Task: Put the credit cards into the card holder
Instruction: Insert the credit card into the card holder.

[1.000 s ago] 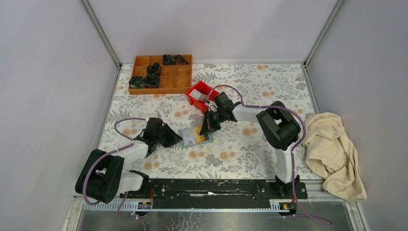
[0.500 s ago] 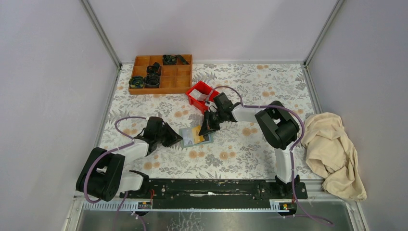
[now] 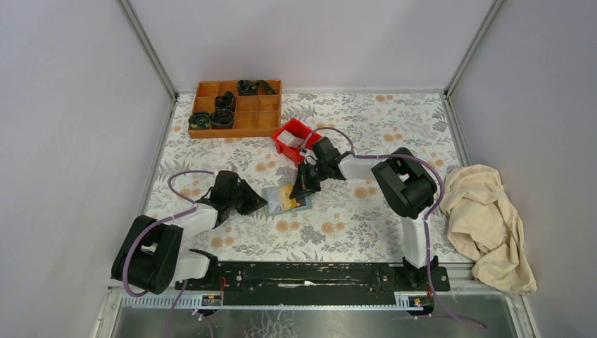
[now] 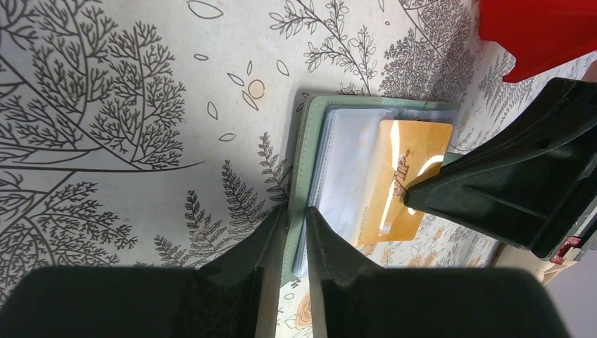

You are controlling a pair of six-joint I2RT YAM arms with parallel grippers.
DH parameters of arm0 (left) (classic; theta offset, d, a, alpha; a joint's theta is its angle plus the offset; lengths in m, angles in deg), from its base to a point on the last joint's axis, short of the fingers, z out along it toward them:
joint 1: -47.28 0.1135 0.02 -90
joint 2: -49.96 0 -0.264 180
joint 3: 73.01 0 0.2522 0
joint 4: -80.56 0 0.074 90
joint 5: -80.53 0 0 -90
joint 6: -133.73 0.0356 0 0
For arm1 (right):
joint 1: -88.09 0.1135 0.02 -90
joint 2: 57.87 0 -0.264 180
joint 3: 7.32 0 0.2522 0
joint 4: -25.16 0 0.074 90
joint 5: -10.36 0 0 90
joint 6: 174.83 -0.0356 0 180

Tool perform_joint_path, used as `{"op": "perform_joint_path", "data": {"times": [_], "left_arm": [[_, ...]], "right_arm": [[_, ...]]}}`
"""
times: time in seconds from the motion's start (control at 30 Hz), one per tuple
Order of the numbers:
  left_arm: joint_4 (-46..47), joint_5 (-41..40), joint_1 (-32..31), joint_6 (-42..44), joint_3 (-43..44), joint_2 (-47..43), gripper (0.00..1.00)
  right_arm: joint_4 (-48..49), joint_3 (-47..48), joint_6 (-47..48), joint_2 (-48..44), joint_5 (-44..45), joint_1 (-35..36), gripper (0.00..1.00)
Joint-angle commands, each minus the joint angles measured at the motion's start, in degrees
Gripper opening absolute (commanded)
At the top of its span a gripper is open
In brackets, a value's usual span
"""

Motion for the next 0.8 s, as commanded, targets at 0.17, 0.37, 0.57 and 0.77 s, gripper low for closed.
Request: {"op": "perform_joint_path", "data": {"times": [0.17,0.37,0.57,0.77], "left_arm": [[-2.1,0.4,-0.3,2.0,-1.8,2.8,0.24],[-1.2,1.0,-0.2,1.8,-1.8,3.1,0.24],[-0.5,1.3,-0.3,1.5,-2.0,3.5,0.24],[0.4,1.5,-0.3,1.3,-2.2,3.8,0.24]], "right_arm": [[-4.1,1.1,1.5,3.3,5.8,4.0,0.0],[-8.3,4.6,3.1,4.7,8.4,5.9,0.01],[-11.8,6.8,4.6,5.2,10.5,7.2,0.23],[-15.2,8.2,6.5,3.7,13.2,7.4,0.38]]}}
